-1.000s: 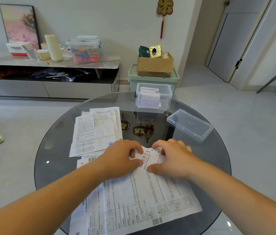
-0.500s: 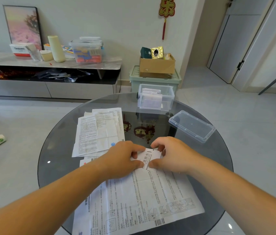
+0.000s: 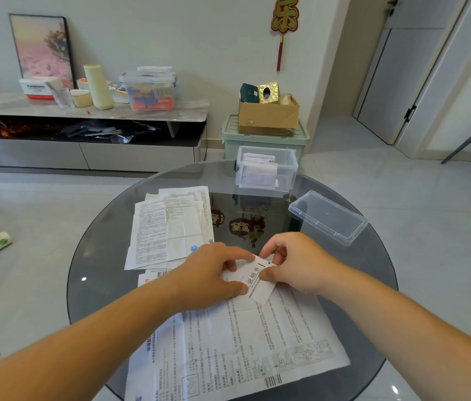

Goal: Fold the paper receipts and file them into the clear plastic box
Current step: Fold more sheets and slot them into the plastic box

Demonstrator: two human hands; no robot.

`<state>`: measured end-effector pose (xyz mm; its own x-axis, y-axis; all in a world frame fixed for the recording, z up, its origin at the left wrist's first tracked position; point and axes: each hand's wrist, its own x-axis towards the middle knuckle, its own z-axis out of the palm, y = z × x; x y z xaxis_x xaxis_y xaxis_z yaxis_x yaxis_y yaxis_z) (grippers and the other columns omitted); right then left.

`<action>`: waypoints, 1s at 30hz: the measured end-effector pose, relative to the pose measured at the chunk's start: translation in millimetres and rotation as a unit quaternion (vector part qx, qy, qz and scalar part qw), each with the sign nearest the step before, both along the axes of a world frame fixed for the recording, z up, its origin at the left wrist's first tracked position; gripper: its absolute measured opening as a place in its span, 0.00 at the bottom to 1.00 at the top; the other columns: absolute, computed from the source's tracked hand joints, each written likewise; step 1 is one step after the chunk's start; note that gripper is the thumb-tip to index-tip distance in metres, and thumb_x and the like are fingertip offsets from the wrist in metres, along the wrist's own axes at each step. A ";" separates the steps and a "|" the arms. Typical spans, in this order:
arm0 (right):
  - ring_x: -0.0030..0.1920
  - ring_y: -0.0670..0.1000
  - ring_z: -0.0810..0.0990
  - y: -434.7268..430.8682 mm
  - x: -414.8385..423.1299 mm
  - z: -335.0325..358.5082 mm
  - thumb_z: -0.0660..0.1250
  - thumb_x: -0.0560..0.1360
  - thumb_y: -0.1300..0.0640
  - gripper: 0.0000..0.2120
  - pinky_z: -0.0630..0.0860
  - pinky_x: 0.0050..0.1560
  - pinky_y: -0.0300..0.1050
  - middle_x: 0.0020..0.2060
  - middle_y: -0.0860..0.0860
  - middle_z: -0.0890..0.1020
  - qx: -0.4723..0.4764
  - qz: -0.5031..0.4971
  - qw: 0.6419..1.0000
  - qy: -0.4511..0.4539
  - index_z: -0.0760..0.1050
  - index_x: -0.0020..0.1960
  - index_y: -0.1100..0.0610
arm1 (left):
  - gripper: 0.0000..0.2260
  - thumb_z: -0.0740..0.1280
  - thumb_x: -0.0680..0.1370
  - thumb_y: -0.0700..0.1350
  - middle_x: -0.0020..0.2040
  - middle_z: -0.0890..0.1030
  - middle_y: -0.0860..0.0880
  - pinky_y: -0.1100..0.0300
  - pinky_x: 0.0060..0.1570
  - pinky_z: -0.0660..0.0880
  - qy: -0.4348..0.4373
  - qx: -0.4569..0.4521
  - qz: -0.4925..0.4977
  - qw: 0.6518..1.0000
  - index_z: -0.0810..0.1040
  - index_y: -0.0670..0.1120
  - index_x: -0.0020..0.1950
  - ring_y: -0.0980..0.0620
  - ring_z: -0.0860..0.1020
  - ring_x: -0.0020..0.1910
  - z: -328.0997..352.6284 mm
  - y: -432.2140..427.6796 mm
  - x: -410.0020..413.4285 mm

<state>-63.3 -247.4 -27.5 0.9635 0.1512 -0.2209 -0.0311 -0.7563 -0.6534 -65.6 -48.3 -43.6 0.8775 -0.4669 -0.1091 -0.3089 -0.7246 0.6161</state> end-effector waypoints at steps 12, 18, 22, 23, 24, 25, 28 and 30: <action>0.46 0.48 0.87 -5.2 -8.2 9.2 0.73 0.75 0.63 0.11 0.80 0.42 0.41 0.45 0.49 0.87 0.230 -0.061 0.970 0.040 0.79 0.56 0.55 | 0.10 0.72 0.77 0.50 0.49 0.85 0.58 0.65 0.47 0.81 0.066 -0.153 0.083 0.982 0.80 0.56 0.58 0.59 0.83 0.48 10.8 -5.1 3.6; 0.46 0.47 0.87 -5.9 -11.9 9.3 0.73 0.76 0.61 0.10 0.84 0.47 0.46 0.46 0.48 0.87 0.234 -0.053 0.970 0.052 0.79 0.56 0.55 | 0.06 0.71 0.78 0.45 0.43 0.87 0.51 0.54 0.48 0.83 0.131 -0.224 0.120 0.958 0.79 0.47 0.54 0.53 0.86 0.44 18.2 -6.7 2.7; 0.44 0.46 0.86 -6.5 -14.3 6.3 0.75 0.74 0.59 0.19 0.82 0.48 0.44 0.44 0.47 0.87 0.222 -0.031 0.975 0.001 0.74 0.61 0.47 | 0.09 0.74 0.76 0.43 0.39 0.86 0.48 0.49 0.50 0.83 0.123 -0.203 0.117 0.964 0.78 0.47 0.53 0.51 0.86 0.41 15.7 -5.9 3.1; 0.43 0.44 0.85 -6.4 -14.5 4.9 0.76 0.73 0.58 0.21 0.80 0.45 0.39 0.44 0.46 0.86 0.205 -0.021 0.978 -0.017 0.73 0.61 0.45 | 0.09 0.75 0.75 0.44 0.40 0.86 0.49 0.50 0.50 0.83 0.103 -0.187 0.113 0.970 0.79 0.49 0.53 0.52 0.85 0.41 15.4 -6.0 2.8; 0.43 0.42 0.84 -6.2 -14.4 3.3 0.76 0.73 0.56 0.20 0.78 0.43 0.35 0.43 0.45 0.86 0.181 -0.012 0.983 -0.040 0.74 0.60 0.44 | 0.08 0.75 0.75 0.45 0.40 0.86 0.51 0.53 0.50 0.83 0.071 -0.167 0.108 0.978 0.80 0.52 0.52 0.54 0.84 0.41 15.6 -6.2 2.3; 0.42 0.41 0.82 -6.0 -14.1 1.9 0.76 0.73 0.55 0.16 0.76 0.41 0.32 0.43 0.43 0.85 0.155 -0.007 0.985 -0.069 0.77 0.57 0.44 | 0.07 0.75 0.75 0.47 0.41 0.85 0.54 0.58 0.49 0.82 0.026 -0.141 0.104 0.984 0.81 0.54 0.51 0.57 0.83 0.42 16.5 -6.2 1.2; 0.44 0.40 0.78 -8.0 -15.5 0.8 0.74 0.75 0.53 0.05 0.73 0.41 0.32 0.41 0.39 0.82 0.100 0.016 0.984 -0.145 0.81 0.47 0.44 | 0.03 0.70 0.78 0.50 0.44 0.81 0.61 0.68 0.46 0.78 -0.139 -0.048 0.054 0.988 0.80 0.58 0.50 0.61 0.79 0.43 25.0 -7.2 -6.1; 0.46 0.39 0.76 -10.1 -19.1 1.7 0.72 0.76 0.52 0.04 0.72 0.44 0.33 0.40 0.38 0.80 0.049 0.049 0.982 -0.177 0.80 0.44 0.44 | 0.02 0.69 0.79 0.50 0.44 0.81 0.59 0.63 0.45 0.80 -0.269 0.009 -0.014 0.963 0.81 0.56 0.50 0.59 0.78 0.42 22.6 -4.7 -8.9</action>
<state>-82.4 -257.6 -25.8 0.9573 0.2500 0.1449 0.2798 -0.6768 -0.6809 -74.5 -53.0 -21.0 0.7966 -0.4934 0.3492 -0.5992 -0.7209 0.3483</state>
